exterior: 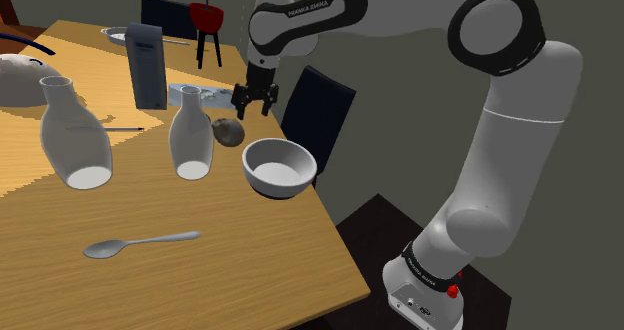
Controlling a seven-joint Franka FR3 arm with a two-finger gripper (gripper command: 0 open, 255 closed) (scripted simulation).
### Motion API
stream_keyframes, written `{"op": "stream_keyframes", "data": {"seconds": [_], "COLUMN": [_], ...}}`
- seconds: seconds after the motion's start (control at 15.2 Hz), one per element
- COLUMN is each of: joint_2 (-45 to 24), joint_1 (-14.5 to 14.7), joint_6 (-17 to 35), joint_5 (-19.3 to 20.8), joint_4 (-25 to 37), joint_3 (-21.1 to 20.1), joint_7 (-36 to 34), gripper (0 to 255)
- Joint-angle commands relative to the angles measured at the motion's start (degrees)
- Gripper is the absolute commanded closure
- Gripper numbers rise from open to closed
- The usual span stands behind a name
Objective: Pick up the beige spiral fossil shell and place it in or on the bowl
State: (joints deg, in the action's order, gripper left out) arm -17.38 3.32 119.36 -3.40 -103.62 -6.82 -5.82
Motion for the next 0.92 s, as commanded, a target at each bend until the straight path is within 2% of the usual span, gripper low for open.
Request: {"op": "stream_keyframes", "data": {"seconds": [0.0,0.26,0.86], "joint_2": [-4.95,-14.35,-16.74], "joint_1": [0.47,1.78,2.09], "joint_6": [-0.33,-2.01,2.62], "joint_5": [0.78,2.16,2.33], "joint_4": [5.15,15.96,13.73], "joint_3": [0.01,0.07,0.15], "joint_7": [-0.13,-0.68,-0.76], "gripper": [0,0,0]}}
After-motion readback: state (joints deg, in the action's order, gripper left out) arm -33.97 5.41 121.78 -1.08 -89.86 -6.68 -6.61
